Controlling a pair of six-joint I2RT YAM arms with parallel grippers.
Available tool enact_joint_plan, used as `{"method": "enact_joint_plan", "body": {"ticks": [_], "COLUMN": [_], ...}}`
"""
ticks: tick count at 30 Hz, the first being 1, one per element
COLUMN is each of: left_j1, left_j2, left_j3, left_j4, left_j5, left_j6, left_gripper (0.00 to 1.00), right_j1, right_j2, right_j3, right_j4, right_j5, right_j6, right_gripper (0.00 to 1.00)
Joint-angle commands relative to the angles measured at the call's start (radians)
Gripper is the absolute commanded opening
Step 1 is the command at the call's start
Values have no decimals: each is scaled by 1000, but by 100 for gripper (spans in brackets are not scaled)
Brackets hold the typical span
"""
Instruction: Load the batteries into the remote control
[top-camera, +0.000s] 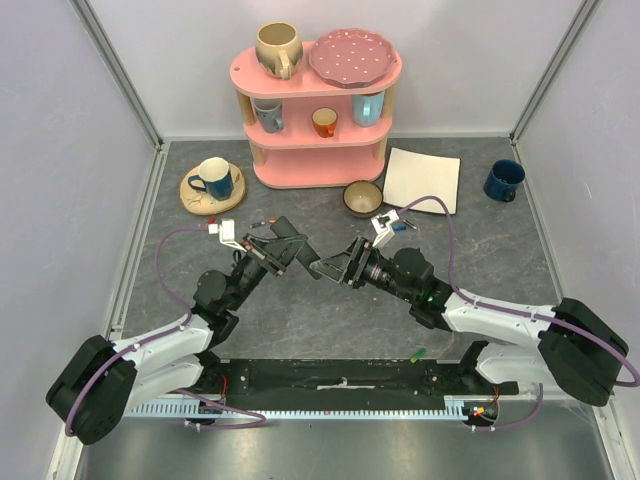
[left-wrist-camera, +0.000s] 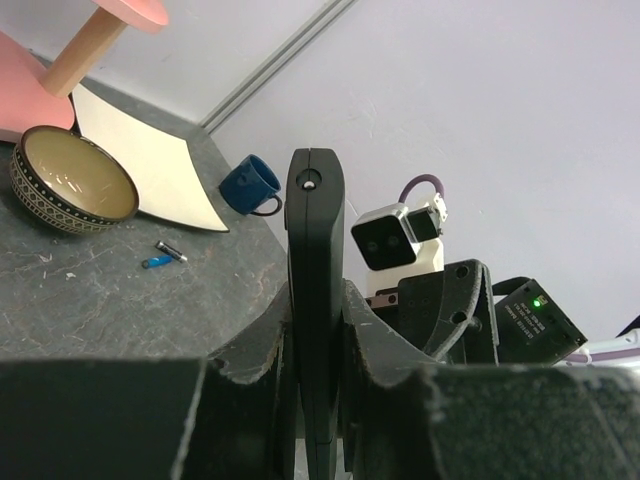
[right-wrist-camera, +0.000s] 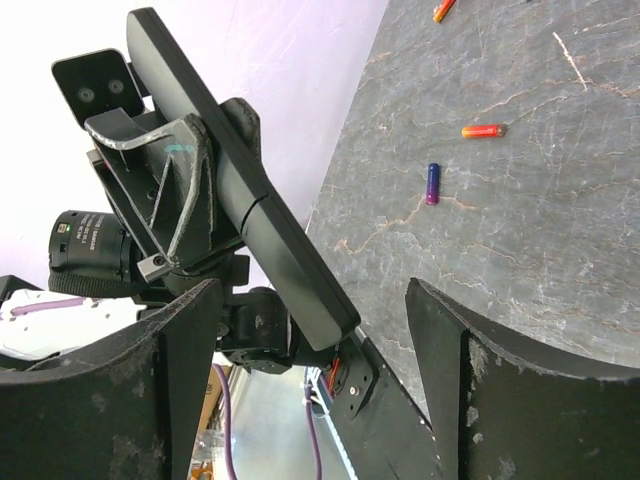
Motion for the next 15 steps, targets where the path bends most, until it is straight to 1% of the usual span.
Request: {"method": "enact_joint_plan", "body": {"ticks": [1,6,15], "left_j1": [-12,-13,-16], "left_j2": [-13,-19,-20], "left_j3": [-15,-15,-18], "left_j4": [69,60,60], "left_j5": [-30,-33,-36], "left_j6": [47,42,44], "left_gripper": [2,2,2], "right_j1": [-7,-8,-8], "right_j2": [20,43,57], "right_j3": [36,38,35], "right_j4": [40,63,98], "right_j5": [16,22,30], "right_j6": [3,15,28], "right_gripper": [81,78,77]}}
